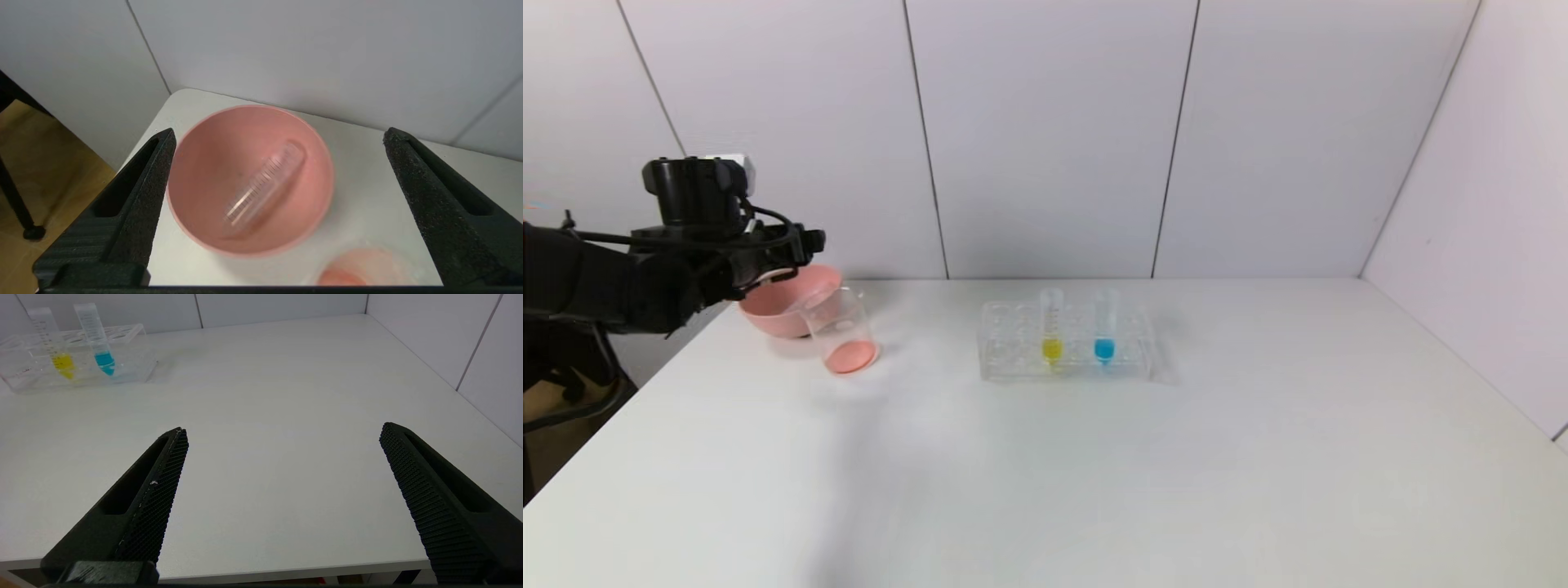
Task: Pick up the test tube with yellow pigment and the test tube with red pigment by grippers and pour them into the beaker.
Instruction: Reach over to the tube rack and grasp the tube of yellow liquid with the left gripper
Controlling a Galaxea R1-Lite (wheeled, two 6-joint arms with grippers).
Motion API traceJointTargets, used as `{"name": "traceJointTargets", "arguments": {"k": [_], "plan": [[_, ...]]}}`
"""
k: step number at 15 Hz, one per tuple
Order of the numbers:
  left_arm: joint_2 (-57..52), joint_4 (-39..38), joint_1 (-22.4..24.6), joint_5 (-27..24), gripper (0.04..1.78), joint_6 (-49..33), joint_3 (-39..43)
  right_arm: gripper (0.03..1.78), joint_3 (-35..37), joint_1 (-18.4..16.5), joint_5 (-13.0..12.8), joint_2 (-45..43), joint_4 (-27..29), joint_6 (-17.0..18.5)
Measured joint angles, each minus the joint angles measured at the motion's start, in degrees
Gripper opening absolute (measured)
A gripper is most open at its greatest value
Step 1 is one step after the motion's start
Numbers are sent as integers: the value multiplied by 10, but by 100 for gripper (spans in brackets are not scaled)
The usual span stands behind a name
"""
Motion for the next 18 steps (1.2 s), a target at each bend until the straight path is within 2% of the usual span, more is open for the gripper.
{"name": "traceJointTargets", "arguments": {"k": [5, 7, 8, 11, 14, 15, 18], "plan": [[-170, 1, -18, -208, 176, 61, 201, 171, 0, 0, 0, 0, 0, 0], [-235, 4, -63, -251, 176, 77, 262, 171, 0, 0, 0, 0, 0, 0], [-263, 8, -96, -255, 176, 80, 286, 171, 0, 0, 0, 0, 0, 0], [-325, 33, -223, -207, 176, 70, 329, 171, 0, 0, 0, 0, 0, 0], [-337, 30, -355, -98, 176, 5, 340, 171, 0, 0, 0, 0, 0, 0], [-327, 17, -382, -58, 176, -24, 340, 171, 0, 0, 0, 0, 0, 0], [-274, -42, -422, 32, 176, -63, 337, 171, 0, 0, 0, 0, 0, 0]]}}
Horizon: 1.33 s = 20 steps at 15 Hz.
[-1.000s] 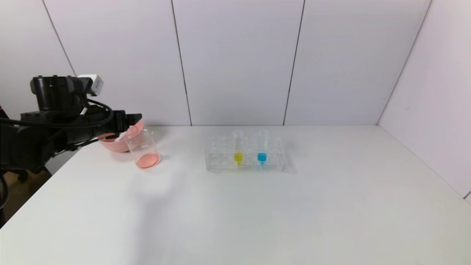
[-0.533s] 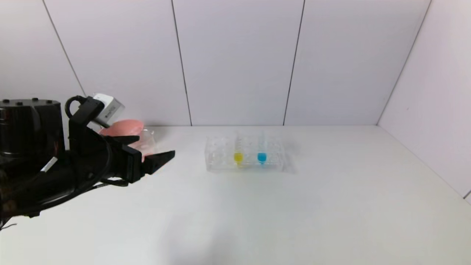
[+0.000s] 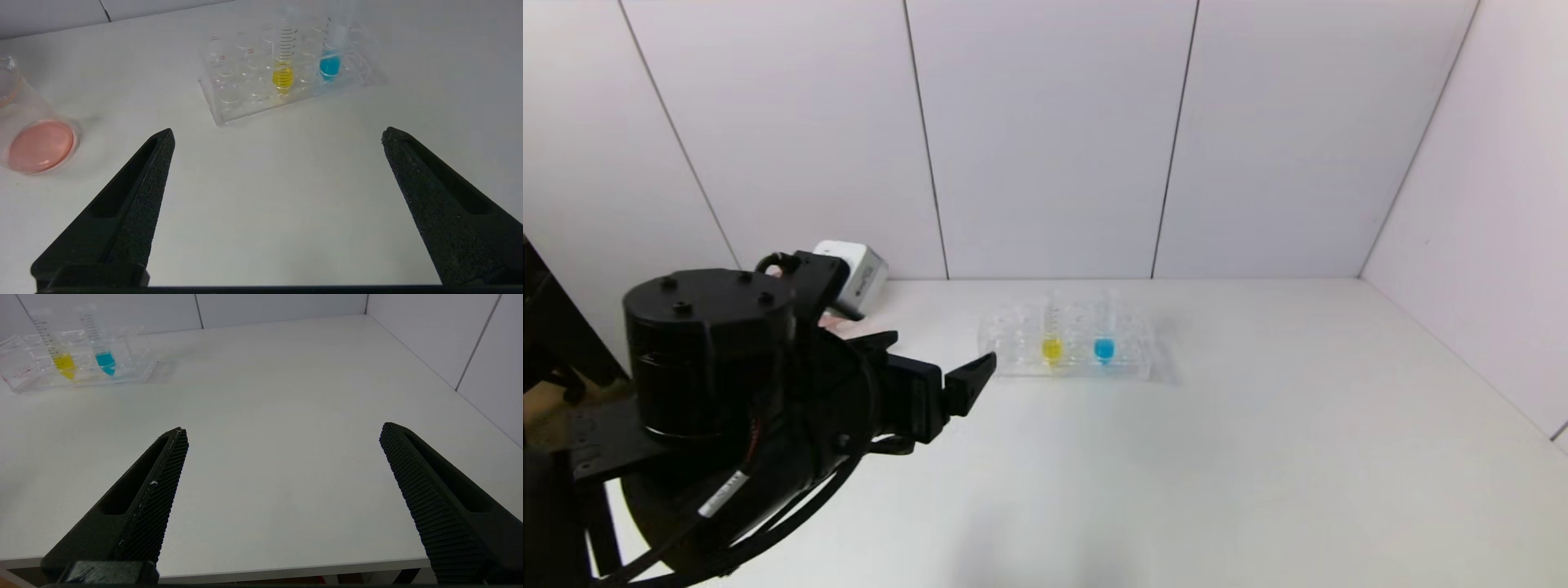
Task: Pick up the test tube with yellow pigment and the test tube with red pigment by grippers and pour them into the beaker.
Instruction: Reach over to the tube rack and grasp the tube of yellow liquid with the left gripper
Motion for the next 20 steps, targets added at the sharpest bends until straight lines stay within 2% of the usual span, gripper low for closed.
{"name": "traceJointTargets", "arguments": {"k": [5, 7, 13, 20], "plan": [[129, -52, -63, 135, 176, -7, -71, 171, 0, 0, 0, 0, 0, 0], [185, -62, -77, 171, 176, -8, -115, 171, 0, 0, 0, 0, 0, 0], [332, -99, -83, 227, 176, -10, -248, 171, 0, 0, 0, 0, 0, 0], [421, -108, -59, 236, 176, -4, -330, 171, 0, 0, 0, 0, 0, 0]]}}
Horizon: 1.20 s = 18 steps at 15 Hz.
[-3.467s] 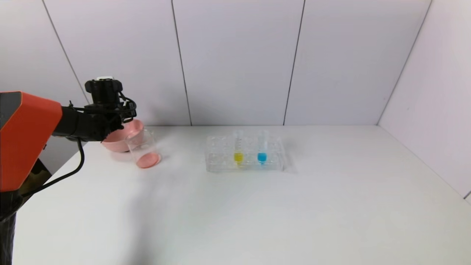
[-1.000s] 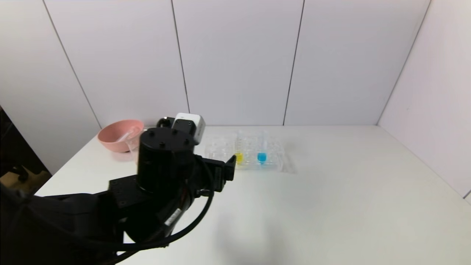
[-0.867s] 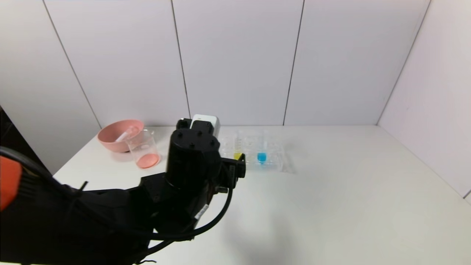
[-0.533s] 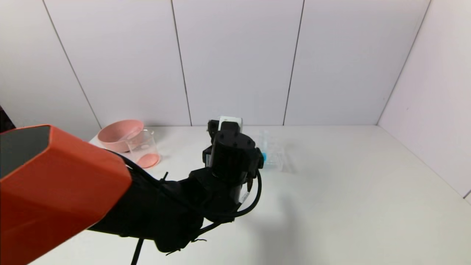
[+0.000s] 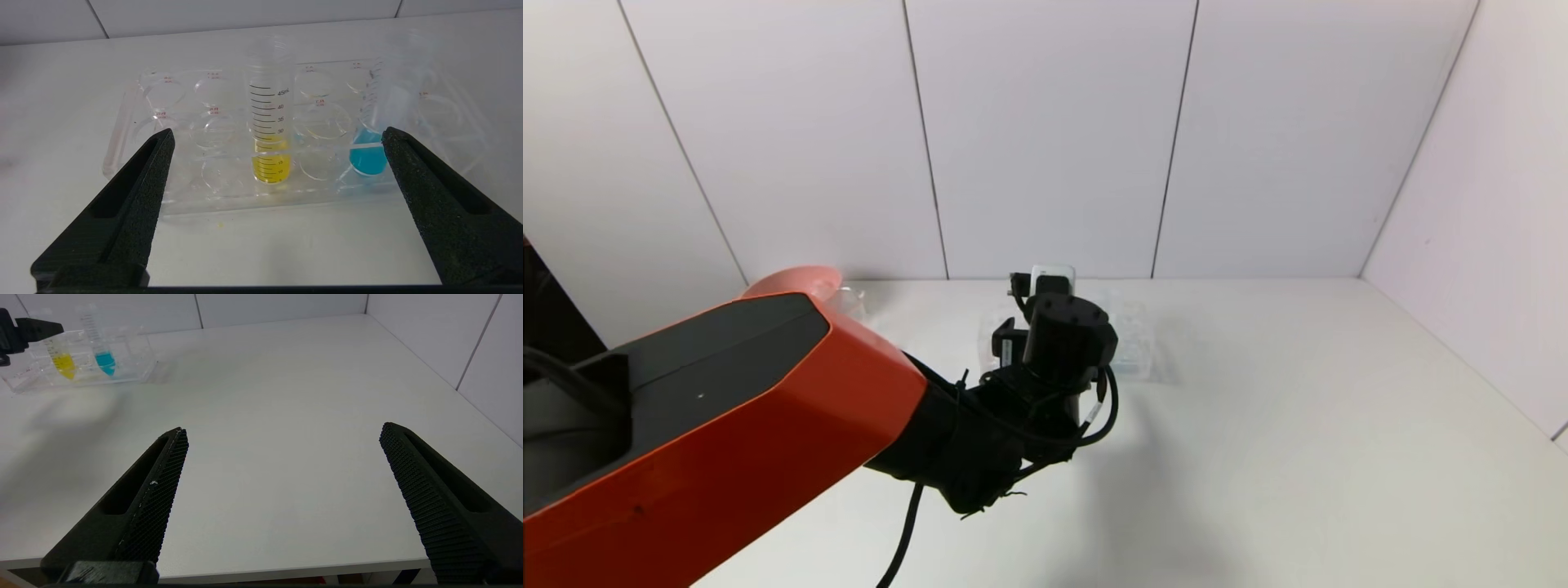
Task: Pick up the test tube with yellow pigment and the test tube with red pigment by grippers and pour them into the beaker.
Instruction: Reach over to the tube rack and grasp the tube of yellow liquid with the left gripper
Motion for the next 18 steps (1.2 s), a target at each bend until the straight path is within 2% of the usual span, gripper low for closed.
{"name": "traceJointTargets", "arguments": {"k": [6, 16, 18], "plan": [[38, 1, 25, -2, 176, 8, -68, 171, 0, 0, 0, 0, 0, 0], [91, -10, 49, -4, 176, 20, -121, 171, 0, 0, 0, 0, 0, 0], [97, -10, 53, -4, 167, 21, -125, 171, 0, 0, 0, 0, 0, 0]]}}
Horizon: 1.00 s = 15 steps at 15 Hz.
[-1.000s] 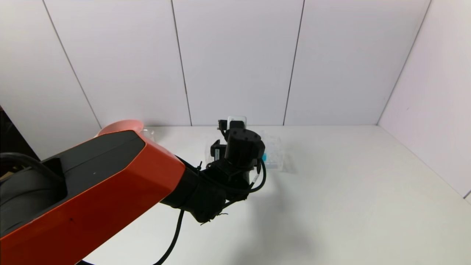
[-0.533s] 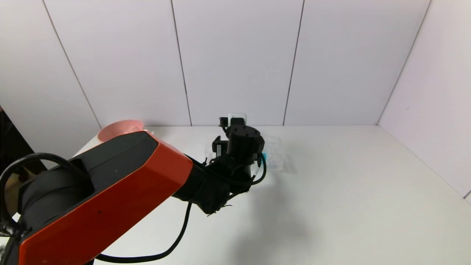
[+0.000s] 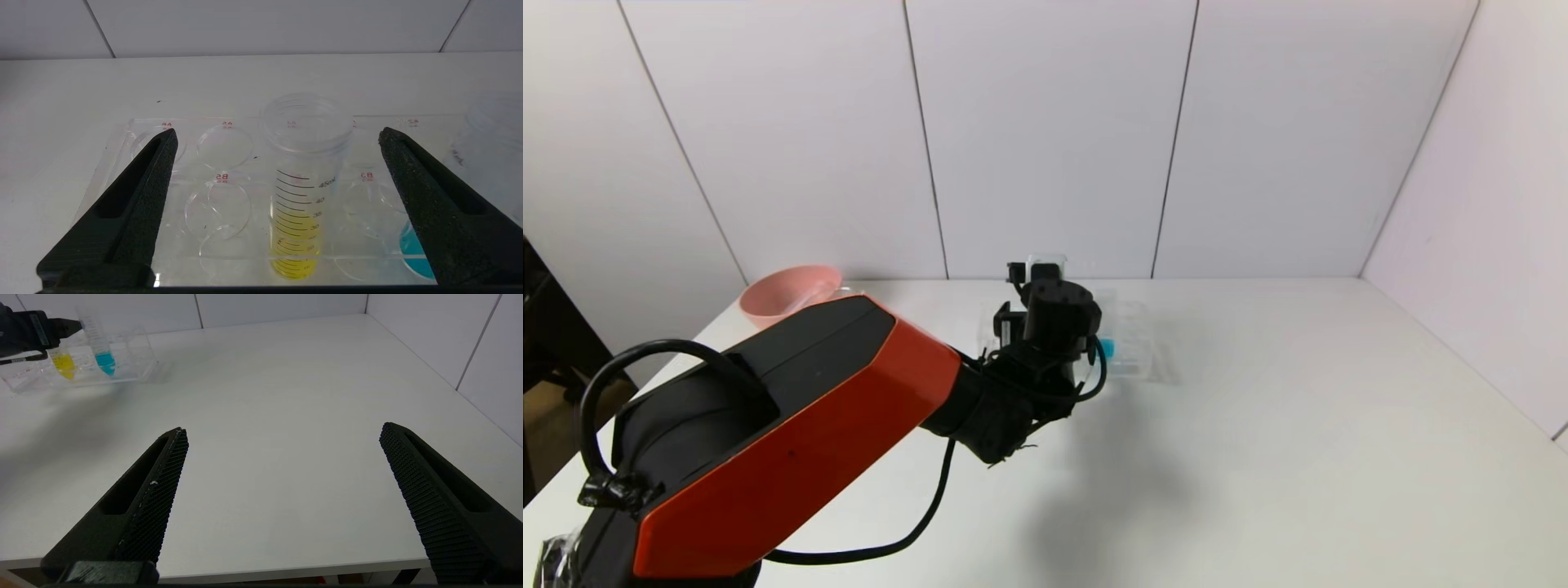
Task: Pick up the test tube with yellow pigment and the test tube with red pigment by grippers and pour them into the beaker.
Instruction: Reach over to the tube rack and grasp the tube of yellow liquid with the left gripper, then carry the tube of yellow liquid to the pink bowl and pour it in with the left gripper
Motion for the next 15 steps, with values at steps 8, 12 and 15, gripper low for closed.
{"name": "traceJointTargets", "arguments": {"k": [8, 12, 15], "plan": [[16, -10, 1, 0, 50, 1, -20, 171, 0, 0, 0, 0, 0, 0], [16, -10, 1, 0, 47, 1, -21, 171, 0, 0, 0, 0, 0, 0], [14, -17, 1, 0, 47, 17, -24, 171, 0, 0, 0, 0, 0, 0]]}}
